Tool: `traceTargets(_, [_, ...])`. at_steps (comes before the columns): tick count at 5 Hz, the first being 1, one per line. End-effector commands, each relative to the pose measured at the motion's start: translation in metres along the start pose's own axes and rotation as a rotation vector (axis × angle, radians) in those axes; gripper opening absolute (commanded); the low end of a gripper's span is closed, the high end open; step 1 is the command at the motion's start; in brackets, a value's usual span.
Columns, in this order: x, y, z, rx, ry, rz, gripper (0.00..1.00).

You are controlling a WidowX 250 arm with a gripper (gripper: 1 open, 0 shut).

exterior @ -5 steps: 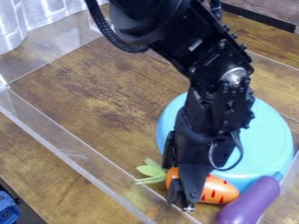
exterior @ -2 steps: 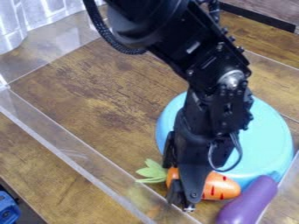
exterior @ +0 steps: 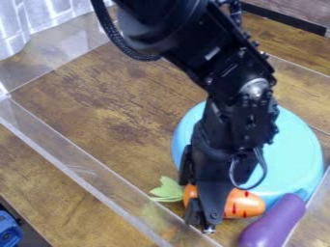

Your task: Move the carrot to the left side

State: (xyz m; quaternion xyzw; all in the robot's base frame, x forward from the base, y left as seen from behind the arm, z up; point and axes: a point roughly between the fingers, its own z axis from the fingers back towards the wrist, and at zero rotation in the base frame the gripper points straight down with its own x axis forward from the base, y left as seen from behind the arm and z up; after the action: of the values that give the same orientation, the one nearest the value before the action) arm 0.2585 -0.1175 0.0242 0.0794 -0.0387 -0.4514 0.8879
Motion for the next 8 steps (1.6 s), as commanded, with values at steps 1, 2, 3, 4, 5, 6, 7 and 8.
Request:
traceTargets(1, [-0.0134,-0.0079,-0.0137,-0.021,0.043,-0.003,0.0])
traceTargets(2, [-0.0144,-0.0069,-0.0149,-0.019,0.047,-0.002,0.0])
traceTargets(3, [-0.0155,-0.006,-0.0161,-0.018,0.05,-0.001,0.0])
traceTargets(4, [-0.0165,-0.0051,-0.0173,-0.017,0.054,0.0,0.0])
traceTargets(5, [-0.0175,-0.0042,-0.0185,-0.015,0.057,0.001,0.0])
traceTargets(6, [-0.0185,-0.0032,-0.0197,-0.014,0.06,0.002,0.0])
traceTargets(7, [-0.0195,-0.0023,-0.021,-0.012,0.064,0.004,0.0])
traceTargets(8, [-0.0205,-0.0014,-0.0221,-0.011,0.067,0.004,0.0])
